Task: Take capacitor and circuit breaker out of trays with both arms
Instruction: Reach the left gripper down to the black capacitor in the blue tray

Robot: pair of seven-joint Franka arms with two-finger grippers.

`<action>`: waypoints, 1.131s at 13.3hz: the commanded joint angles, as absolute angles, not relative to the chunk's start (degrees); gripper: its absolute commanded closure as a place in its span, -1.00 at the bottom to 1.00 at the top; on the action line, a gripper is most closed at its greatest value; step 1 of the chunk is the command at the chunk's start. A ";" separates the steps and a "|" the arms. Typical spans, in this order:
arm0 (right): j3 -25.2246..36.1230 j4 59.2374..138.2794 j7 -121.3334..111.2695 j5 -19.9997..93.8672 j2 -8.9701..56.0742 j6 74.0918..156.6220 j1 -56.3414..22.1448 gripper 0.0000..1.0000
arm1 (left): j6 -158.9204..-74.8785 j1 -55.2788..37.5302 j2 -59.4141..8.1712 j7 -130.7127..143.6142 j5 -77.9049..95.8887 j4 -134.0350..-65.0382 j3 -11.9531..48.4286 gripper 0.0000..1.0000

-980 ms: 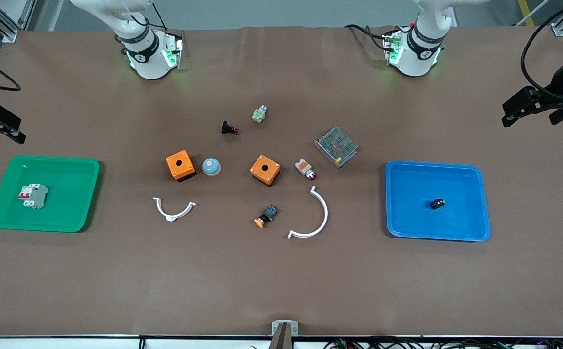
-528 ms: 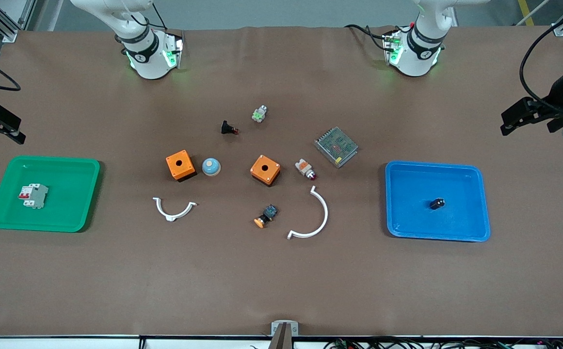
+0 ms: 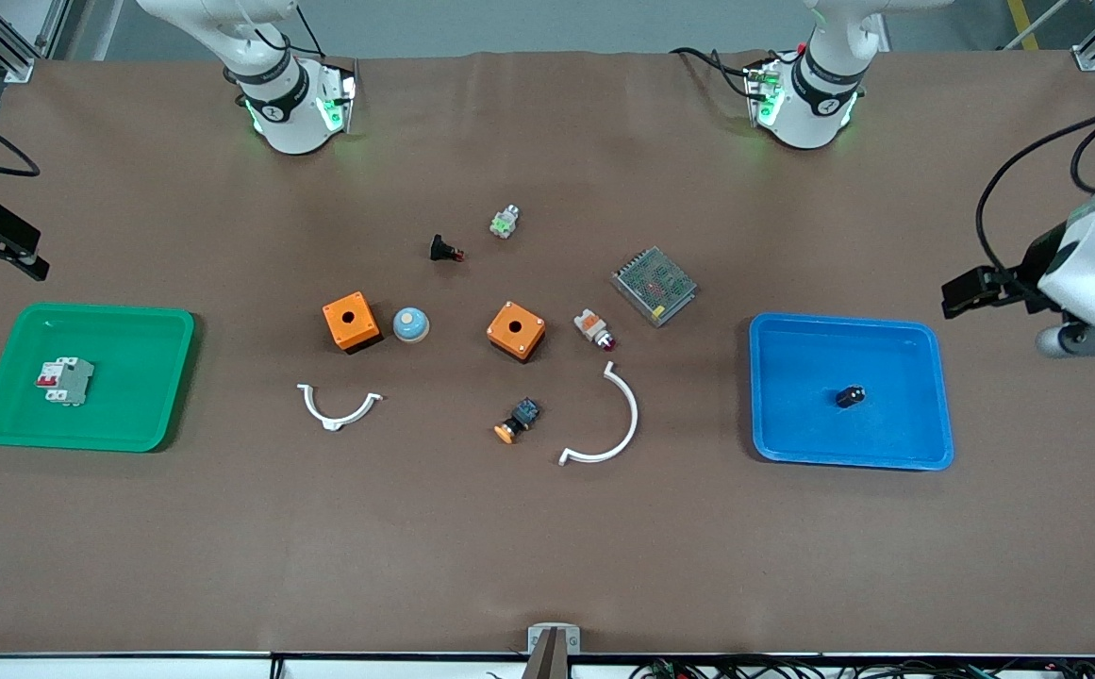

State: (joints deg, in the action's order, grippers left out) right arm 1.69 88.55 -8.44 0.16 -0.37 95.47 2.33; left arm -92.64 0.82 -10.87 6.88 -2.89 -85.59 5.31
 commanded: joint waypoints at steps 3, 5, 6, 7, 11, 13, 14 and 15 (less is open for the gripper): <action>1.41 87.36 -7.65 -0.09 0.44 95.19 3.34 -1.00 | -105.17 2.63 -12.39 6.94 -3.78 -95.68 5.54 -1.00; 1.49 87.36 -7.65 -0.17 1.92 95.27 4.91 -1.00 | -111.94 3.43 -13.09 7.03 -3.78 -100.79 5.54 -0.99; 1.49 87.36 -7.47 -0.18 2.89 95.19 5.88 -1.00 | -115.45 3.43 -13.53 7.03 -3.78 -103.68 5.54 -0.98; 1.49 87.36 -7.21 -0.18 3.77 95.27 7.72 -1.00 | -118.27 3.51 -13.88 7.03 -3.78 -105.97 5.54 -0.95; 1.41 87.36 -7.12 0.09 8.35 95.19 13.53 -1.00 | -129.78 4.83 -15.90 6.94 -3.78 -114.15 5.54 -0.79; 1.41 87.54 -7.29 0.00 9.57 94.66 14.41 -1.00 | -134.28 5.45 -18.27 6.86 -3.78 -115.83 5.71 -0.67; 1.41 87.63 -7.29 0.00 11.58 95.01 14.50 -1.00 | -135.86 5.36 -19.41 6.94 -3.78 -116.10 5.71 -0.63; 1.49 87.45 -7.29 -0.17 12.56 94.84 14.41 -1.00 | -137.27 5.36 -20.82 6.94 -3.69 -116.19 5.71 -0.61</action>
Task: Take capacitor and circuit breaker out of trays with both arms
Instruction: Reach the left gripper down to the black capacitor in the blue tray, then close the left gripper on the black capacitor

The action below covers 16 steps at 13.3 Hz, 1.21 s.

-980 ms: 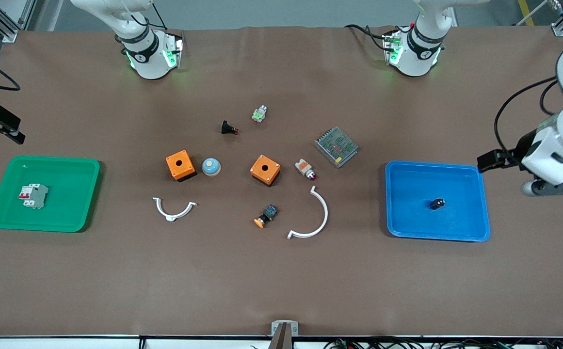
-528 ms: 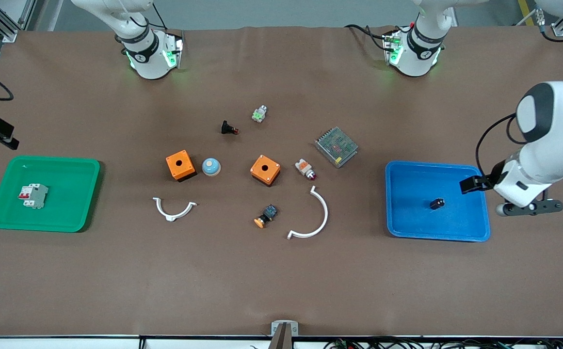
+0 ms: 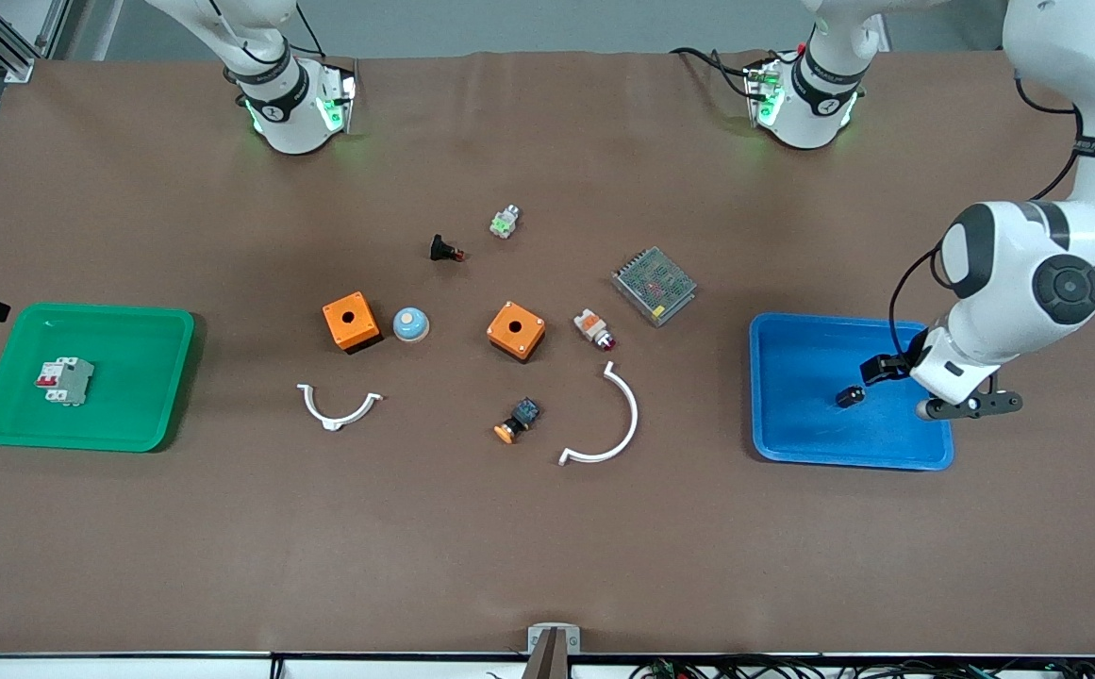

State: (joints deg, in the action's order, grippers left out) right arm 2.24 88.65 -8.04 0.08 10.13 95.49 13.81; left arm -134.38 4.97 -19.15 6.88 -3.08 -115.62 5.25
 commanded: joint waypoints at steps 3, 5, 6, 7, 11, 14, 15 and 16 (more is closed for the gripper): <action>1.49 87.19 -7.38 -0.79 13.79 95.10 14.33 -1.00 | -141.41 5.36 -24.51 6.86 -3.69 -116.19 5.80 -0.53; 1.49 86.93 -7.21 -1.40 14.24 95.27 14.33 -1.00 | -142.47 5.36 -25.66 6.86 -3.69 -116.10 5.89 -0.47; 1.41 86.23 -7.21 -1.41 14.41 95.27 14.33 -1.00 | -142.82 5.36 -26.19 6.94 -3.69 -116.10 5.98 -0.44; 1.41 85.87 -7.29 -1.49 14.50 95.27 13.98 -1.00 | -143.00 5.19 -26.37 6.94 -3.60 -116.10 6.06 -0.40; 1.23 85.96 -7.12 -9.89 15.03 99.40 11.69 -1.00 | -143.88 4.92 -27.59 6.94 -3.34 -115.93 6.15 -0.09; 1.32 85.78 -8.08 -11.33 16.60 100.28 14.75 -1.00 | -143.88 4.83 -27.69 6.94 -3.34 -115.66 6.15 0.53; 1.32 85.52 -9.57 -11.34 17.31 100.63 15.81 -1.00 | -143.88 4.83 -27.51 6.94 -3.34 -115.58 6.15 0.81; 1.32 85.34 -13.23 -10.99 17.92 101.42 17.73 -1.00 | -143.88 4.75 -27.34 6.94 -3.34 -115.49 6.24 0.97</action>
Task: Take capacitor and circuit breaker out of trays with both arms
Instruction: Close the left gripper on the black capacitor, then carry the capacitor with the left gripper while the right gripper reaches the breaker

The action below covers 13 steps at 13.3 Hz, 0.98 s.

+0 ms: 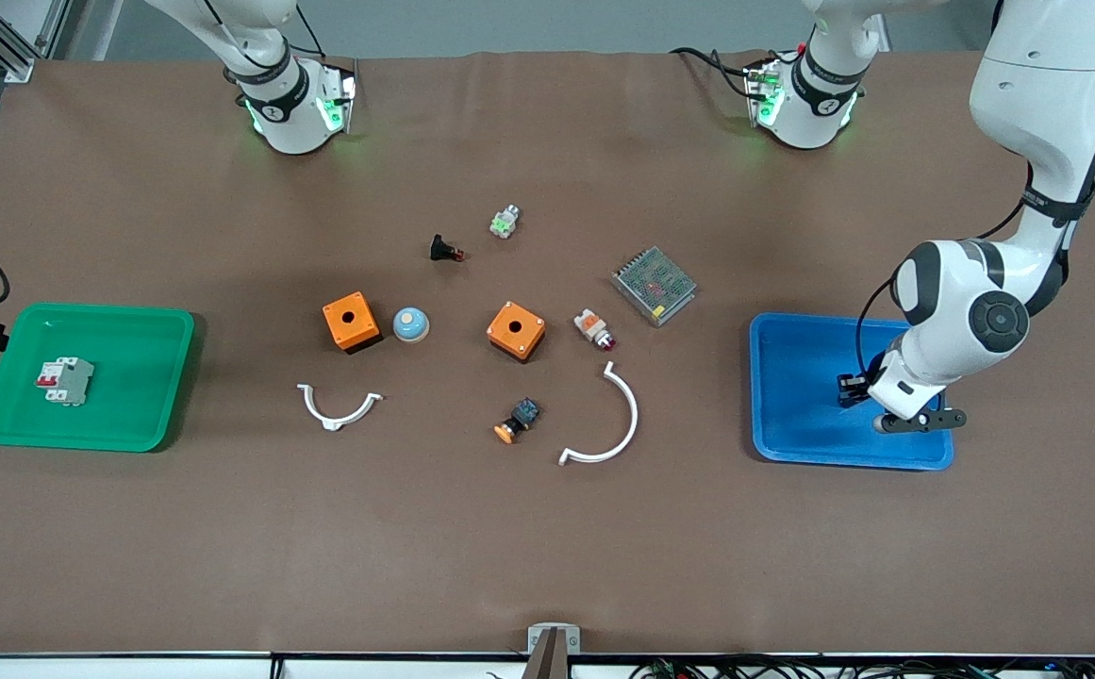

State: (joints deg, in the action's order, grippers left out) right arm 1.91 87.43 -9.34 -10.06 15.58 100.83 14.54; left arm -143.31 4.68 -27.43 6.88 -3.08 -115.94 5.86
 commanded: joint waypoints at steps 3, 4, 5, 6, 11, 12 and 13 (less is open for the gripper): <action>1.32 85.25 -22.39 -10.81 20.64 105.54 21.70 -1.00 | -143.62 4.75 -25.59 7.29 -3.17 -115.40 7.64 0.99; 1.23 85.25 -23.28 -10.55 21.70 107.12 22.93 -1.00 | -143.44 4.75 -24.36 8.77 -3.16 -115.49 8.08 0.99; 1.23 85.34 -23.38 -9.24 22.58 108.53 23.81 -1.00 | -143.00 4.75 -22.95 11.57 -3.16 -115.49 9.39 0.99; 1.32 85.43 -23.47 -7.66 23.46 109.15 24.60 -1.00 | -142.30 4.75 -21.98 14.39 -3.16 -115.40 11.06 1.00; 1.23 85.87 -26.46 -5.89 29.26 113.10 25.40 -1.00 | -133.87 1.51 -21.79 27.74 -3.51 -107.51 15.99 1.00; 1.23 85.87 -26.54 -5.89 30.49 114.16 25.23 -1.00 | -132.99 -0.51 -22.32 31.17 -3.60 -105.84 16.00 1.00; 1.23 85.87 -26.98 -5.98 31.89 115.30 25.49 -1.00 | -132.54 -2.35 -23.80 35.38 -3.60 -103.21 16.00 1.00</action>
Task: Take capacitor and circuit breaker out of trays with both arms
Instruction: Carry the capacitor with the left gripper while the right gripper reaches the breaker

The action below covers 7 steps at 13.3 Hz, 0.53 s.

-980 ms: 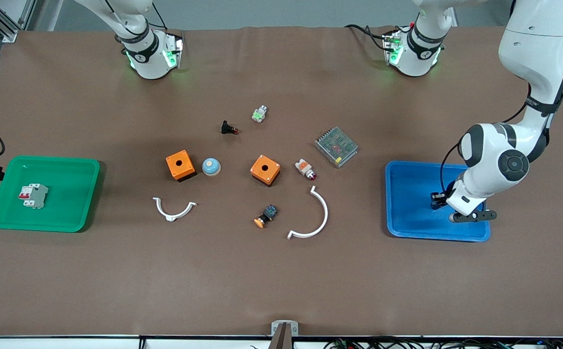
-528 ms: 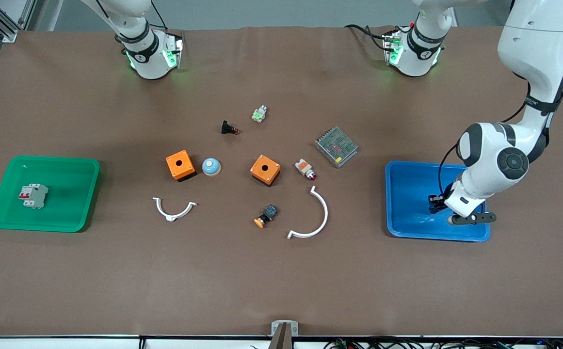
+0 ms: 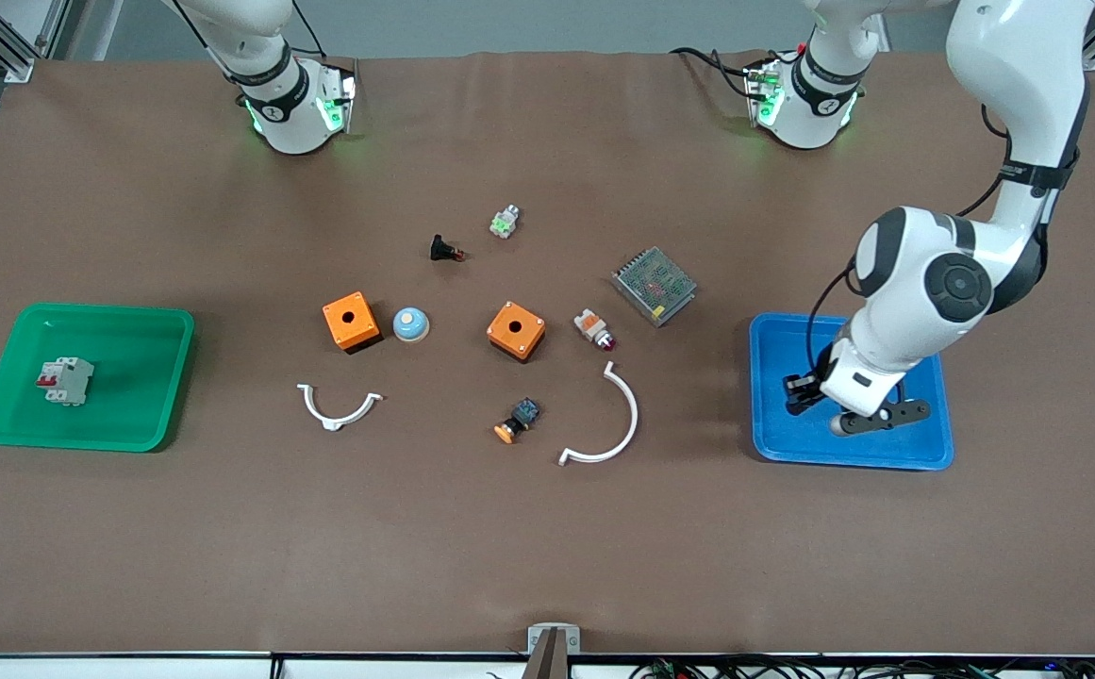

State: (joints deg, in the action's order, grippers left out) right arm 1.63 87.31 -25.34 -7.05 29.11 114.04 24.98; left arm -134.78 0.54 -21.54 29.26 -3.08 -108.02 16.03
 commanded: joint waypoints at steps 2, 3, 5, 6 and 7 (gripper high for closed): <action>1.23 85.87 -29.69 -5.98 33.83 117.32 25.93 -1.00 | -131.93 -5.87 -26.53 42.07 -3.69 -98.64 16.00 1.00; 1.14 85.96 -30.40 -5.89 34.88 118.20 26.45 -1.00 | -131.58 -7.54 -28.20 44.97 -3.69 -96.18 15.91 1.00; 1.14 85.96 -30.32 -5.80 36.38 119.18 26.72 -1.00 | -131.40 -11.23 -31.89 50.95 -3.78 -91.52 15.65 1.00; 1.14 85.96 -30.32 -5.71 36.91 119.18 26.72 -1.00 | -131.40 -12.82 -33.38 53.15 -3.78 -89.75 15.38 1.00; 1.14 86.04 -30.32 -5.54 37.18 119.27 26.81 -1.00 | -131.40 -14.14 -34.88 54.83 -3.78 -88.17 15.21 1.00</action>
